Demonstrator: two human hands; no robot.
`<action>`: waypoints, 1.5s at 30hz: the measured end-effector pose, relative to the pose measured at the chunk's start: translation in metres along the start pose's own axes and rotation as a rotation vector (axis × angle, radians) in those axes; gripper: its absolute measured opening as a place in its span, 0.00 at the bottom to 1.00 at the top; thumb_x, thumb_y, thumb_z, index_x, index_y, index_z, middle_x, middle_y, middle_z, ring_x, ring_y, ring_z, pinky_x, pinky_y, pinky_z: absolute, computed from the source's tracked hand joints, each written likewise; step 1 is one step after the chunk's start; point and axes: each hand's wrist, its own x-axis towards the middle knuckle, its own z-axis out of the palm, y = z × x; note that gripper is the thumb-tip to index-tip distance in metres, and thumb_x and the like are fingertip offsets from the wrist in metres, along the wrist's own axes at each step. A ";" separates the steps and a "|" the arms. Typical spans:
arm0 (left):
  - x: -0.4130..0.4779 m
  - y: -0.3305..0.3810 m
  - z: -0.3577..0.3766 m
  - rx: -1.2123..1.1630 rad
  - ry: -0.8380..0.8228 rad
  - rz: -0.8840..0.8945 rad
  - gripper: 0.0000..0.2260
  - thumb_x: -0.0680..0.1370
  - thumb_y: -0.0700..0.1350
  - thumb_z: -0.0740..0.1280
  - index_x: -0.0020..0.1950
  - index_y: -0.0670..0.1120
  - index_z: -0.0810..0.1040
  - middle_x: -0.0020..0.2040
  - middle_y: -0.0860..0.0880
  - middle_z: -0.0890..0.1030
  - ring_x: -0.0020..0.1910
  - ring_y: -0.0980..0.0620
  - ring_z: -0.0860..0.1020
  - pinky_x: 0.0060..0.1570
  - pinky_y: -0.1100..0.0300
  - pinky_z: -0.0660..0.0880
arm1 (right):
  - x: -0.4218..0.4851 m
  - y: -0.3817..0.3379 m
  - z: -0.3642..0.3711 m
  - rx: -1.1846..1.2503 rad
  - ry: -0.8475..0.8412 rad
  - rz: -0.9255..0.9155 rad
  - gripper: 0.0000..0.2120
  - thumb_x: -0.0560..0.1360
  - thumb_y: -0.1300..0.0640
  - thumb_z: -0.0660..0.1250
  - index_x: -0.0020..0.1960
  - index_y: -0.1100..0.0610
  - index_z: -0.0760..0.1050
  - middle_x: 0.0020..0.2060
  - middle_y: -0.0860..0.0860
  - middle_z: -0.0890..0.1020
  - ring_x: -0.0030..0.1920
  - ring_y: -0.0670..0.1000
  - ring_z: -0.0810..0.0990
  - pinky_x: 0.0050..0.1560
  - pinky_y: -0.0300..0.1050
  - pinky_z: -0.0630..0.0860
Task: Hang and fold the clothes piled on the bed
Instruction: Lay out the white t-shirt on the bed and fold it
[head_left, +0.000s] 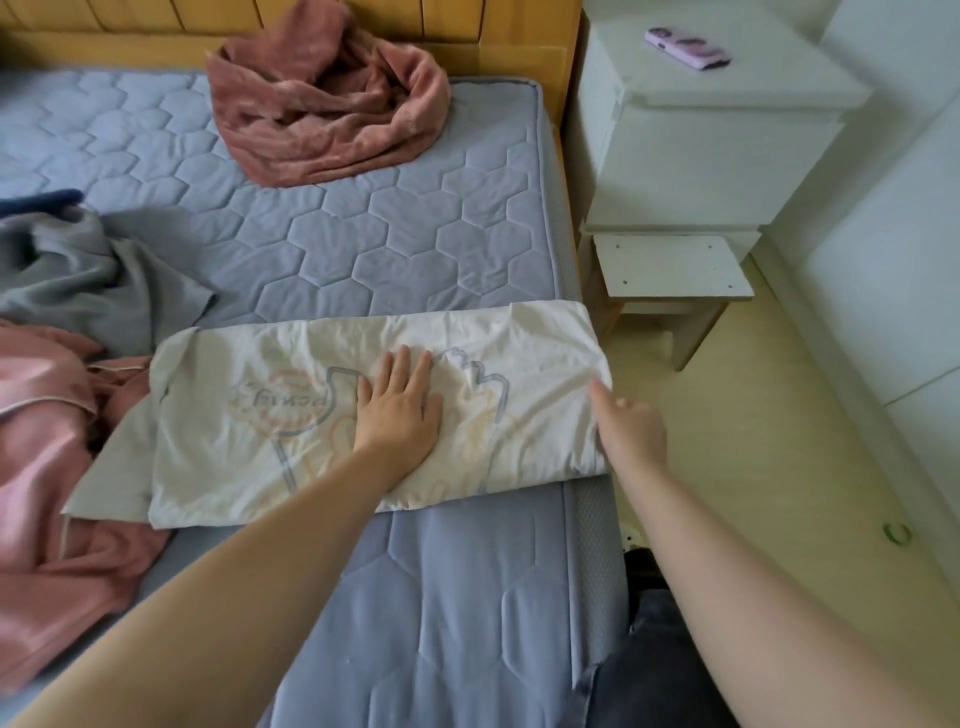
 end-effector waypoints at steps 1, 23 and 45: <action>-0.010 0.001 0.000 0.023 -0.014 0.045 0.26 0.82 0.55 0.48 0.79 0.54 0.45 0.79 0.50 0.43 0.77 0.50 0.39 0.74 0.45 0.39 | -0.004 0.005 0.000 -0.043 -0.010 -0.035 0.23 0.76 0.46 0.63 0.30 0.59 0.63 0.27 0.53 0.69 0.31 0.54 0.69 0.29 0.45 0.61; -0.071 -0.119 -0.096 -0.203 0.312 -0.617 0.21 0.77 0.44 0.60 0.70 0.42 0.67 0.68 0.41 0.67 0.67 0.40 0.64 0.63 0.48 0.65 | -0.114 -0.033 0.114 -0.967 -0.520 -0.707 0.27 0.82 0.45 0.47 0.78 0.51 0.45 0.78 0.50 0.47 0.77 0.52 0.45 0.74 0.60 0.44; -0.076 -0.180 -0.121 -0.998 -0.033 -0.844 0.30 0.69 0.58 0.74 0.63 0.40 0.73 0.56 0.43 0.80 0.50 0.43 0.81 0.51 0.47 0.79 | -0.093 -0.043 0.123 -0.673 -0.637 -0.498 0.29 0.81 0.46 0.56 0.77 0.54 0.53 0.75 0.52 0.62 0.73 0.54 0.62 0.70 0.44 0.59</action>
